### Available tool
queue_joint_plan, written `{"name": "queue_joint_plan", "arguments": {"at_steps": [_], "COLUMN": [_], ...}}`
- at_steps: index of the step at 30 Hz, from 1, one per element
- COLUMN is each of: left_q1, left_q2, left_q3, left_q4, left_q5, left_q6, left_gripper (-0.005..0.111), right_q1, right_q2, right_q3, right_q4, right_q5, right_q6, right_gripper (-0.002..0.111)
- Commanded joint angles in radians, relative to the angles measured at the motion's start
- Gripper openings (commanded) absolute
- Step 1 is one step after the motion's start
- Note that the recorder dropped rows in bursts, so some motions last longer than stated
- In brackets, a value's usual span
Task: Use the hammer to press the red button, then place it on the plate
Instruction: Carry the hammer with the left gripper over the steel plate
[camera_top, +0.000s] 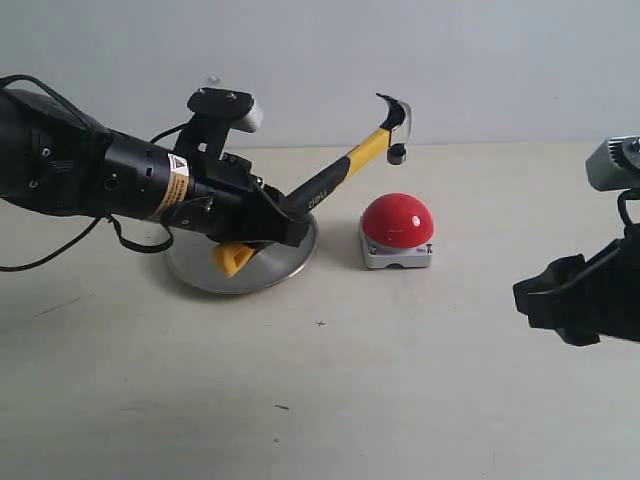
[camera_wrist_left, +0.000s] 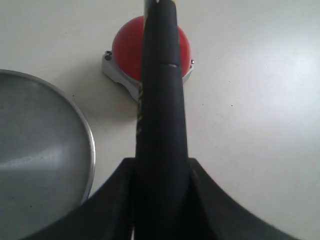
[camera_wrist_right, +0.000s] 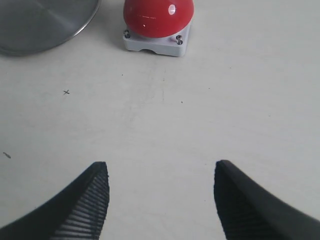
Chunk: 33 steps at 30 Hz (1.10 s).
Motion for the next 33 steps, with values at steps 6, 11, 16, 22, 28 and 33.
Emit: {"name": "queue_joint_plan", "arguments": {"at_steps": [6, 11, 16, 22, 28, 33], "left_q1": [-0.004, -0.005, -0.005, -0.005, -0.005, -0.007], "left_q2": [-0.073, -0.134, -0.158, -0.158, -0.158, -0.124], "left_q3": [0.008, 0.089, 0.127, 0.127, 0.127, 0.139], "left_q4": [-0.039, -0.048, -0.109, -0.284, -0.407, -0.403], "left_q5": [-0.073, -0.026, 0.013, 0.007, -0.026, -0.027], "left_q6": [-0.002, 0.001, 0.059, 0.202, 0.319, 0.315], "left_gripper": [0.0, 0.0, 0.0, 0.0, 0.0, 0.0], "right_q1": [0.001, 0.001, 0.001, 0.001, 0.001, 0.001], "right_q2": [-0.004, -0.01, -0.043, -0.069, -0.073, -0.073], "right_q3": [0.018, 0.085, 0.133, 0.133, 0.133, 0.133], "right_q4": [-0.002, -0.002, 0.0, 0.0, 0.0, 0.0], "right_q5": [-0.046, -0.165, -0.219, -0.203, -0.201, -0.201], "right_q6": [0.002, 0.002, 0.002, 0.0, 0.0, 0.0], "right_gripper": [0.059, 0.027, 0.0, 0.0, 0.0, 0.0]}}
